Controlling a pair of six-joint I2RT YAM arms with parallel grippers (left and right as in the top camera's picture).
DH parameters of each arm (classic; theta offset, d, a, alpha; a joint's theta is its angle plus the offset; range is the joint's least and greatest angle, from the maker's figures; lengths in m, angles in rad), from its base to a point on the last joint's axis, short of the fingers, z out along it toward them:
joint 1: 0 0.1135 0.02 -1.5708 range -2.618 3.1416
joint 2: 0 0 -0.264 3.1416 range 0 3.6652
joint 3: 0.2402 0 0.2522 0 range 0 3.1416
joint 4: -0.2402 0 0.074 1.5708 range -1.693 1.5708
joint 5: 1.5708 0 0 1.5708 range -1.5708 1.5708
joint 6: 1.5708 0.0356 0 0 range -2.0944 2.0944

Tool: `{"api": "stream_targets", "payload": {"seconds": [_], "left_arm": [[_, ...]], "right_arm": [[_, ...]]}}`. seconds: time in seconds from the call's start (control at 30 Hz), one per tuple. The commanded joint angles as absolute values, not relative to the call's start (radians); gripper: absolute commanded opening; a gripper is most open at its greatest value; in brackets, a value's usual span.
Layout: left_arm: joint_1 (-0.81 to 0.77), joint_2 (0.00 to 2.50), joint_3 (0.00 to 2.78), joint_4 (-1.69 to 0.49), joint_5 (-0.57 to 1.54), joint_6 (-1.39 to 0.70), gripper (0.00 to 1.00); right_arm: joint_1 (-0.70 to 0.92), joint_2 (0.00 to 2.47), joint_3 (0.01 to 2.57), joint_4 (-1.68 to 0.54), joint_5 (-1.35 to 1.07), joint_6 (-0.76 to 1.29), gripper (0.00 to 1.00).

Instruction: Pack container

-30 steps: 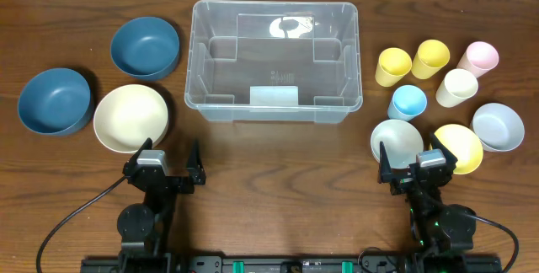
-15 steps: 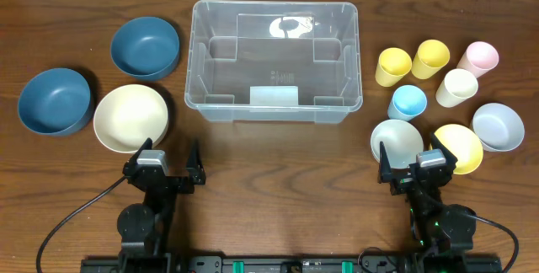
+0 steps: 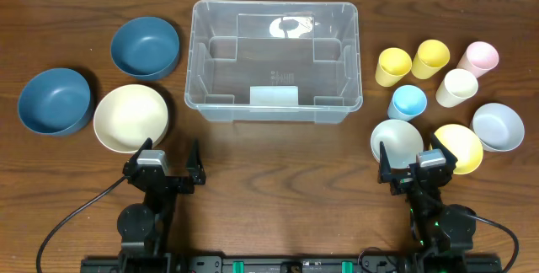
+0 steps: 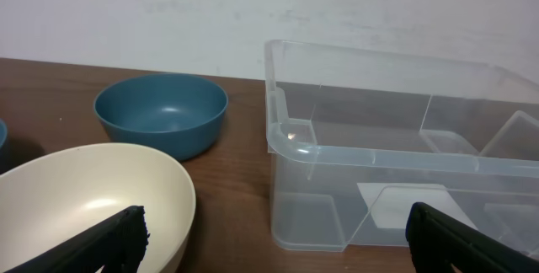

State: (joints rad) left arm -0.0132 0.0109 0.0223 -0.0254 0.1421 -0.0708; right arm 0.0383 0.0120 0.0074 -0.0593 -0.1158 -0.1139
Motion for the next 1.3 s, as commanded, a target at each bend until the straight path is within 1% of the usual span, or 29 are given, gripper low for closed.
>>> {"api": "stream_targets", "payload": {"seconds": [0.0,0.4,0.53,0.6,0.63,0.73,0.83,0.9,1.03,1.13,1.27], "left_arm": [[-0.007,0.005,0.004,-0.059,0.149,-0.057,0.98],[-0.007,0.005,0.004,-0.059,0.149,-0.057,0.98],[-0.007,0.005,0.004,-0.059,0.149,-0.058,0.98],[-0.007,0.005,0.004,-0.059,0.149,-0.058,0.98],[-0.008,0.005,0.004,-0.059,0.149,-0.058,0.98],[-0.007,0.005,0.004,-0.059,0.149,-0.057,0.98],[-0.007,0.005,0.004,-0.059,0.149,-0.057,0.98],[-0.007,0.005,0.004,-0.059,0.149,-0.058,0.98],[-0.007,0.005,0.004,-0.059,0.149,-0.058,0.98],[-0.007,0.005,0.004,-0.059,0.149,-0.057,0.98],[-0.007,0.005,0.004,-0.059,0.149,-0.057,0.98]], "right_arm": [[0.031,0.006,0.006,-0.064,-0.109,-0.121,0.99],[0.031,0.006,0.006,-0.063,-0.11,-0.12,0.99],[0.031,0.006,0.006,-0.037,-0.196,-0.121,0.99],[0.031,0.006,0.006,-0.032,-0.17,-0.121,0.99],[0.031,0.006,0.006,0.012,-0.162,-0.105,0.99],[0.031,0.006,0.007,0.139,-0.186,0.078,0.99],[0.031,0.007,0.041,0.154,-0.173,0.128,0.99],[0.031,0.019,0.09,0.107,-0.173,0.14,0.99],[0.031,0.099,0.265,-0.093,-0.158,0.142,0.99],[0.031,0.233,0.438,-0.239,-0.154,0.141,0.99],[0.031,0.492,0.722,-0.446,-0.156,0.142,0.99]]}}
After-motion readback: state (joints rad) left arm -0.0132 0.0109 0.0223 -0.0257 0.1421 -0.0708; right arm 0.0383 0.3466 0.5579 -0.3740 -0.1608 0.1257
